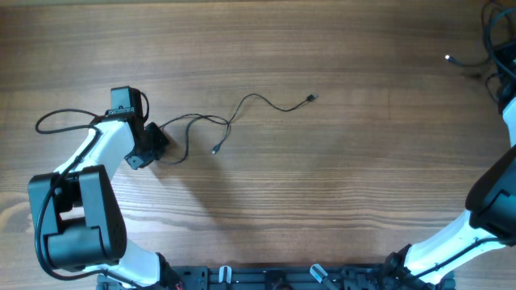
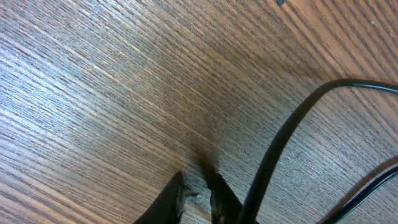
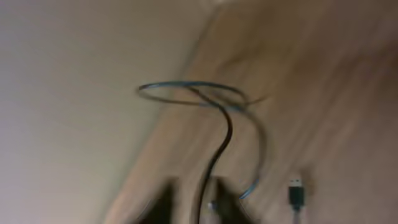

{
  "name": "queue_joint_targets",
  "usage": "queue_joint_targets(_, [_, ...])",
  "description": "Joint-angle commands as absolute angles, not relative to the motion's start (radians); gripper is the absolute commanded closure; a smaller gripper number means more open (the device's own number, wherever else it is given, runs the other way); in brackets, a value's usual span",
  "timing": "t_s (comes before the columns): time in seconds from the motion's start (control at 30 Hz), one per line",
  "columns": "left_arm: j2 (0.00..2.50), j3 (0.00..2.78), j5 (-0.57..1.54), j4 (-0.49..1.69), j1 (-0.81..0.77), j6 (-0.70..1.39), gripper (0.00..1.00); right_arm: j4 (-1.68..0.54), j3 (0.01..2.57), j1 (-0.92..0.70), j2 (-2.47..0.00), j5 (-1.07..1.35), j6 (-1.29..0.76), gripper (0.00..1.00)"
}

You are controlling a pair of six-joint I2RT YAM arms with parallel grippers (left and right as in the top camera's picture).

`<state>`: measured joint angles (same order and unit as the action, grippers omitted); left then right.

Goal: Untangle cables

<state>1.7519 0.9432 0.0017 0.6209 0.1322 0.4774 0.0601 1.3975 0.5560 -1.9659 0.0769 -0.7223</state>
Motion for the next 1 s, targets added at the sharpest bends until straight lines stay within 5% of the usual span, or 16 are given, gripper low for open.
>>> queue_joint_targets(0.0, [1.827, 0.888, 0.038, 0.612, 0.131, 0.488, 0.84, 0.037, 1.401, 0.536, -2.024, 0.038, -0.632, 0.00])
queue_joint_targets(0.17, [1.827, 0.889, 0.138, 0.611, 0.131, 0.486, 0.92, 0.006, 1.402, 0.526, -1.954, 0.318, -0.590, 0.00])
queue_joint_targets(0.37, [1.769, 0.932, 0.873, 0.292, 0.080, 0.401, 0.96, -0.377, 1.402, 0.427, -1.661, 0.331, -0.524, 0.00])
queue_joint_targets(0.5, [1.747, 0.932, 0.900, 0.220, -0.051, 0.427, 0.92, -0.622, 1.398, 0.315, -1.658, 0.339, -0.513, 0.00])
queue_joint_targets(0.53, [1.747, 0.931, 0.870, 0.227, -0.104, 0.427, 0.80, -0.680, 1.392, 0.256, -1.667, 0.339, -0.472, 0.00])
queue_joint_targets(0.7, [1.740, 0.936, 0.740, 0.200, -0.234, 0.486, 0.60, -0.659, 1.325, -0.024, -1.690, 0.333, -0.334, 0.00])
queue_joint_targets(0.77, [1.724, 0.942, 0.804, 0.128, -0.226, 0.528, 0.32, -0.651, 1.313, -0.115, -1.721, 0.331, -0.344, 0.00])
queue_joint_targets(0.8, [1.704, 0.947, 0.813, 0.083, -0.215, 0.532, 0.00, -0.641, 1.313, -0.159, -1.747, 0.330, -0.354, 0.00])
queue_joint_targets(0.87, [1.668, 0.951, 0.748, 0.058, -0.182, 0.532, 0.00, -0.622, 1.313, -0.206, -1.785, 0.331, -0.406, 0.00])
queue_joint_targets(0.97, [1.623, 0.951, 0.350, 0.227, -0.128, 0.532, 0.00, -0.603, 1.313, -0.262, -1.833, 0.331, -0.438, 0.00])
